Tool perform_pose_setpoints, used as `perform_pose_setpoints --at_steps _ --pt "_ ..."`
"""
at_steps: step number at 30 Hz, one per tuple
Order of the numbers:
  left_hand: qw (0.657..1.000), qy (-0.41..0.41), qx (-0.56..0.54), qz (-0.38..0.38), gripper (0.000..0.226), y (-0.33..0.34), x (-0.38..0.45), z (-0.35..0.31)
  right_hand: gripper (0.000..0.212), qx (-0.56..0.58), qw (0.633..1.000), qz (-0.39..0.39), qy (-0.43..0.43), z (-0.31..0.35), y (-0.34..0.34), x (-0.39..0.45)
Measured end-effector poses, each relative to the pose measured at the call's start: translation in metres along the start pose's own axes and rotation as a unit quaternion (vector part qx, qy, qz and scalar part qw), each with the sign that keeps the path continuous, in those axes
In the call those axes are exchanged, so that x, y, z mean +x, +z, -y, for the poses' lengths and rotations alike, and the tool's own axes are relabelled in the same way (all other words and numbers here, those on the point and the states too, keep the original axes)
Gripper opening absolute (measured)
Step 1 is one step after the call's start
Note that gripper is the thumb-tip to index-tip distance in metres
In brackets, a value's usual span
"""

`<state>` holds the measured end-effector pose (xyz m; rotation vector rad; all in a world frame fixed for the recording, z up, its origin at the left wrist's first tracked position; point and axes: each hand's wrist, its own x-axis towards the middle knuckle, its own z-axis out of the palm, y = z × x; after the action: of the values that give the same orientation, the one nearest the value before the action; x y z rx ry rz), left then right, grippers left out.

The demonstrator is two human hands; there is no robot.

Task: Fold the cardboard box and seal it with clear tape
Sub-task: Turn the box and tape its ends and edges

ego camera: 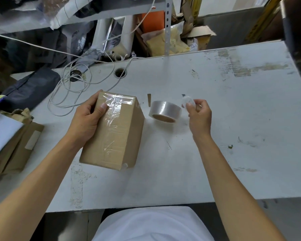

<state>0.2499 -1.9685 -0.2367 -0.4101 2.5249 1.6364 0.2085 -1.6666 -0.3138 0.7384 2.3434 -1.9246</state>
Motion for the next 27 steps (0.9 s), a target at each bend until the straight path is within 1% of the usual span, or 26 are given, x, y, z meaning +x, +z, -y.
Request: perform_pose_setpoints --at_steps 3,6,9,10,12,14,16,18,19,20,21,22,23,25,27 --pt "1.000 0.002 0.009 -0.005 0.033 0.001 0.000 -0.001 0.013 -0.106 0.993 -0.029 0.040 -0.028 -0.016 0.021" --pt "1.000 0.005 0.007 -0.008 0.035 0.000 0.000 0.000 0.017 -0.201 0.978 -0.038 0.030 -0.047 -0.023 0.034" --pt "1.000 0.006 0.004 -0.001 0.039 -0.001 -0.001 0.000 0.030 -0.254 0.965 -0.062 0.033 -0.047 -0.025 0.038" --pt "1.000 0.004 0.004 0.000 0.037 0.000 -0.001 0.000 0.030 -0.261 0.962 -0.072 0.032 -0.044 -0.026 0.037" --pt "1.000 -0.002 0.006 -0.007 0.034 0.001 -0.002 -0.002 0.023 -0.247 0.964 -0.097 0.000 -0.034 -0.025 0.031" --pt "1.000 -0.004 0.000 -0.018 0.037 0.002 -0.005 -0.005 0.022 -0.200 0.971 -0.112 -0.068 -0.015 -0.019 0.015" --pt "1.000 -0.005 -0.004 -0.020 0.037 0.004 -0.009 -0.009 0.023 -0.154 0.973 -0.085 -0.151 0.014 -0.007 -0.012" --pt "1.000 -0.007 -0.008 -0.018 0.033 0.008 -0.016 -0.011 0.021 -0.131 0.970 -0.012 -0.205 0.040 0.013 -0.042" --pt "1.000 -0.010 -0.011 -0.018 0.033 0.011 -0.020 -0.010 0.021 -0.124 0.971 0.036 -0.202 0.050 0.024 -0.055" --pt "1.000 -0.012 -0.017 -0.021 0.035 0.014 -0.024 -0.009 0.020 -0.115 0.973 0.087 -0.178 0.057 0.034 -0.066" --pt "0.999 -0.015 -0.022 -0.029 0.038 0.017 -0.029 -0.007 0.018 -0.100 0.976 0.135 -0.139 0.060 0.043 -0.076" --pt "0.999 -0.018 -0.028 -0.038 0.041 0.020 -0.034 -0.006 0.017 -0.080 0.978 0.164 -0.101 0.060 0.051 -0.084" --pt "0.998 -0.023 -0.034 -0.051 0.043 0.023 -0.039 -0.004 0.018 -0.060 0.981 0.166 -0.076 0.058 0.055 -0.091" --pt "0.995 -0.038 -0.051 -0.077 0.047 0.030 -0.051 -0.003 0.028 -0.033 0.991 0.117 -0.056 0.053 0.059 -0.103" --pt "0.992 -0.049 -0.072 -0.094 0.048 0.035 -0.063 -0.001 0.033 -0.032 0.994 0.067 -0.081 0.050 0.060 -0.113"
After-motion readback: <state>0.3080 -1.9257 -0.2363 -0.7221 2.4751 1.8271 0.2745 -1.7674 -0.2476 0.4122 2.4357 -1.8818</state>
